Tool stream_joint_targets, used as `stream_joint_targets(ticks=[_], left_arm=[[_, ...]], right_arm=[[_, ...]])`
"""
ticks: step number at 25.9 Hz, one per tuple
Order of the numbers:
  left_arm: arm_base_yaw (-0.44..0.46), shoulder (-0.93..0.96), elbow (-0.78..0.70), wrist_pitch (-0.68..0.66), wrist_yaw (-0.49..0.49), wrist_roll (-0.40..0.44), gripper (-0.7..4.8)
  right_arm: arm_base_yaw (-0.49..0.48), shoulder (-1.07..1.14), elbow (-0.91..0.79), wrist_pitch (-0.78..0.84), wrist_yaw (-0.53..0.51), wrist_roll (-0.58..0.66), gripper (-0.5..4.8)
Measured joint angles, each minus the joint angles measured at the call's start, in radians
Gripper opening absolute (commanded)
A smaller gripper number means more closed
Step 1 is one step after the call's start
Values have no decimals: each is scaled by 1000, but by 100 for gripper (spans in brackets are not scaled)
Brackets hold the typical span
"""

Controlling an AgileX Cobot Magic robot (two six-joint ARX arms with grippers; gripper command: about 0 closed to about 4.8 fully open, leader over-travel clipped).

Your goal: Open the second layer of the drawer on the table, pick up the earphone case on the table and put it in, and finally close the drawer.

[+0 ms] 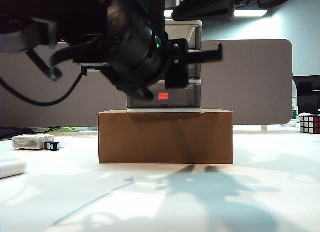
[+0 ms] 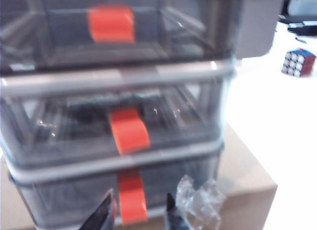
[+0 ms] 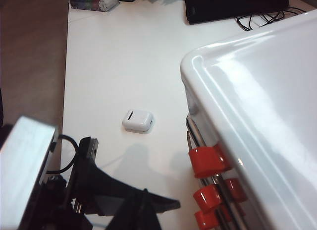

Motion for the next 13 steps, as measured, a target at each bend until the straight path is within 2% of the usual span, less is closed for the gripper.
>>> stream_joint_targets(ticks=[13], left_arm=[[31, 0, 75, -45, 2, -12, 122]], right_arm=[[0, 0, 0, 0, 3, -7, -5]])
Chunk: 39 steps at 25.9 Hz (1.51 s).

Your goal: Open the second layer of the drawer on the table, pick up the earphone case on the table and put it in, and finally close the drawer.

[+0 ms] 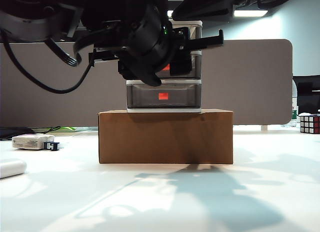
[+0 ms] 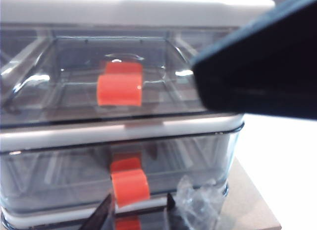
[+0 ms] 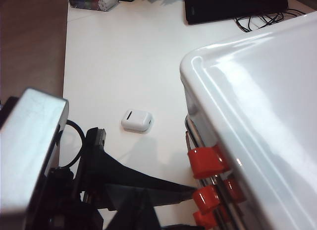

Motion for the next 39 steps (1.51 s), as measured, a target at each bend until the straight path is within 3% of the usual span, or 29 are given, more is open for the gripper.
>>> stream_joint_targets(ticks=[12, 32, 39], left_arm=[[32, 30, 11, 23, 42, -25, 122], [33, 31, 11, 55, 22, -5, 113], [33, 31, 11, 61, 26, -6, 75]], right_arm=[[0, 0, 0, 0, 0, 0, -5], [0, 0, 0, -8, 2, 0, -5], [0, 26, 0, 25, 166, -14, -5]])
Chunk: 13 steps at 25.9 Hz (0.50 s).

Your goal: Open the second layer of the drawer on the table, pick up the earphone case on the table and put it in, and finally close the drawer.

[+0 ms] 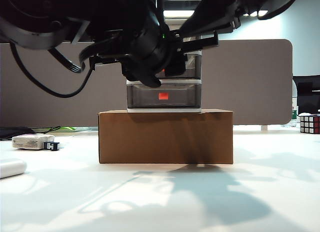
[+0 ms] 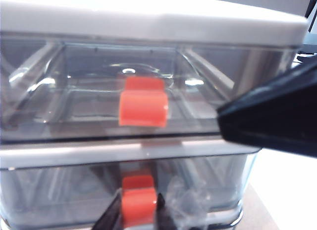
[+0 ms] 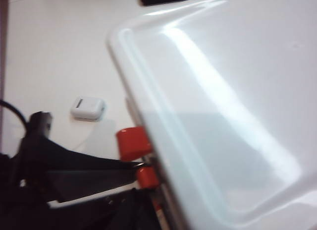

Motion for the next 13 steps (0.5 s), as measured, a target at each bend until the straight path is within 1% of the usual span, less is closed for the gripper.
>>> stream_joint_targets(ticks=[3, 5, 6, 13], left_arm=[[0, 0, 0, 0, 4, 0, 73], [0, 0, 0, 0, 7, 0, 14], [0, 0, 0, 0, 6, 1, -4], [-9, 0, 1, 0, 7, 1, -6]], right_arm=[[0, 18, 0, 41, 10, 5, -5], [0, 24, 0, 53, 10, 7, -5], [0, 28, 0, 56, 10, 7, -5], [2, 46, 0, 89, 47, 8, -5]])
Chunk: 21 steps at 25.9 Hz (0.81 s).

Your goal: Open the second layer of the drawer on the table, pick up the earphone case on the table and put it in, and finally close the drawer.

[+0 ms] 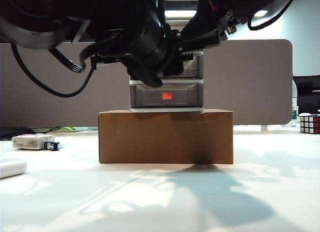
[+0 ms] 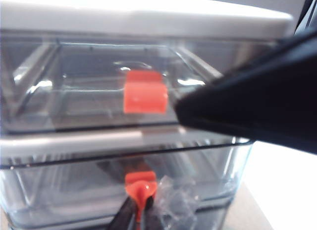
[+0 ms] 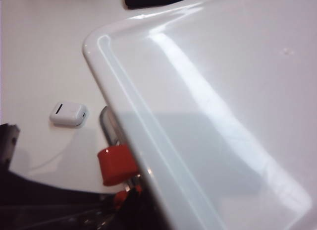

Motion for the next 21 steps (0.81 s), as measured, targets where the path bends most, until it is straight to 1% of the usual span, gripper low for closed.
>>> stream_joint_targets(ticks=[2, 5, 10, 12, 16, 17, 18, 19, 20, 21], left_arm=[[-23, 0, 0, -4, -27, 2, -6], [-66, 0, 1, -21, -92, 3, -6], [-125, -2, 1, -47, -158, 2, -6], [-171, -7, -1, -61, -196, 2, -6], [-220, -16, -18, -69, -240, 2, -5], [-222, -16, -21, -71, -242, 2, 53], [-222, -16, -27, -75, -243, 2, 132], [-222, -16, -27, -80, -243, 2, 187], [-222, -16, -27, -81, -243, 2, 211], [-228, -33, -30, -104, -244, 7, 211]], right_arm=[[-1, 4, 0, 13, 5, 5, -5], [0, 9, 0, 40, 5, 27, -5], [0, 10, 0, 47, 15, 33, -5], [-1, 10, 0, 47, 19, 33, -5], [-1, 12, 0, 47, 26, 33, -5], [-1, 12, 0, 48, 27, 33, -5], [-1, 13, 0, 48, 27, 34, -5], [-1, 14, 0, 48, 27, 33, -5], [-1, 14, 0, 48, 27, 33, -5], [-1, 14, 0, 47, 27, 33, -5]])
